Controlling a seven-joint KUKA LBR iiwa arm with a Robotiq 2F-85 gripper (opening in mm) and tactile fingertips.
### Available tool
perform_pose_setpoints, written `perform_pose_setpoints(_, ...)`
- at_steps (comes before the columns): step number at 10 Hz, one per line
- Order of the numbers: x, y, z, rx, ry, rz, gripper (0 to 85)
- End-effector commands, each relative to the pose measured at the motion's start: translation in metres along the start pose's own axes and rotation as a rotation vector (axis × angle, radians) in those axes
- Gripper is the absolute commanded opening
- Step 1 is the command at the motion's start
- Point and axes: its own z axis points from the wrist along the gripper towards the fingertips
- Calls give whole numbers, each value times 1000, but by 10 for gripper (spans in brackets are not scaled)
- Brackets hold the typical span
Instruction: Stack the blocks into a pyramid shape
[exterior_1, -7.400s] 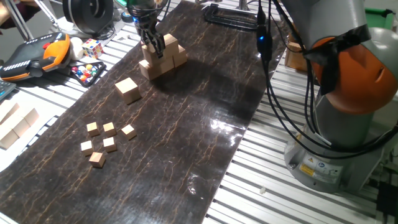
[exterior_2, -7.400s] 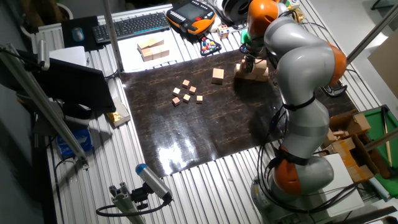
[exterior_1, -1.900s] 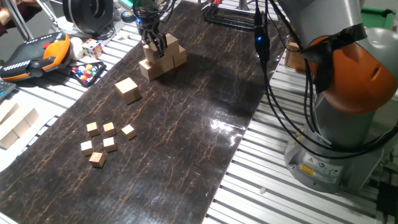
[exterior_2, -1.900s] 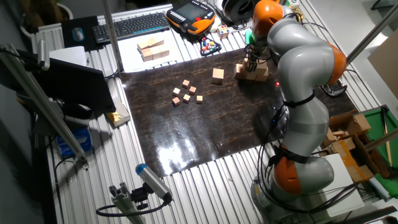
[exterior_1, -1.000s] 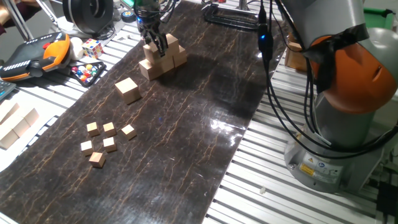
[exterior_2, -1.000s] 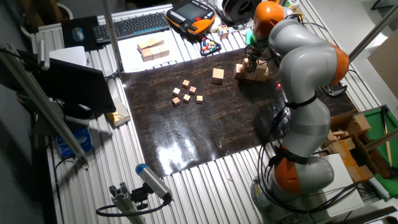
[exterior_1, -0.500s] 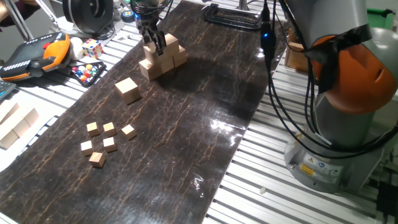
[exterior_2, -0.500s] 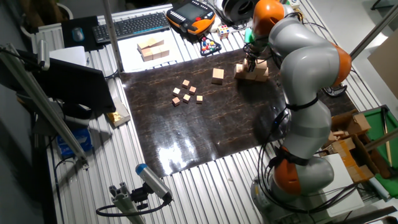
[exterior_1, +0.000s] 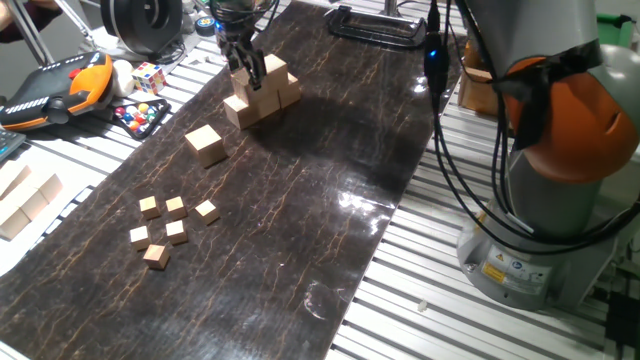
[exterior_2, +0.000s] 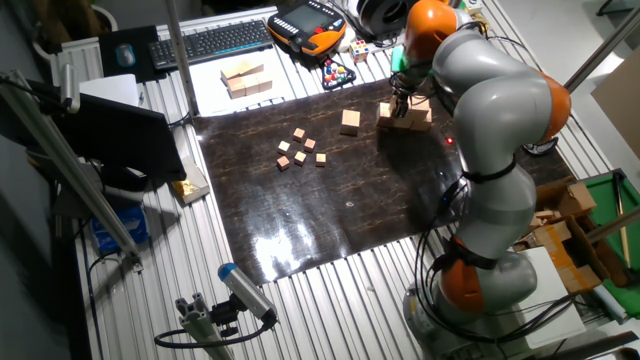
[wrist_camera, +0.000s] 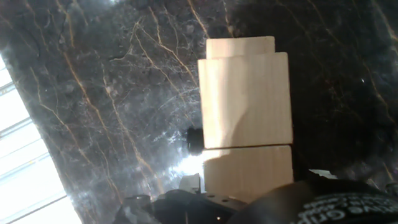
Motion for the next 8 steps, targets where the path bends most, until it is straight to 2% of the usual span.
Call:
perform_pose_setpoints(1,2,-4,0,-2,4,-2,850)
perform_pose_setpoints(2,6,-13,-1,-3,11,-5,850)
perform_pose_setpoints(4,13,-26,3,-7,6,-27,850)
perform_pose_setpoints(6,19,-34,8,-5,5,-48,850)
perform_pose_setpoints(8,25,-41,16,-6,1,-60,813)
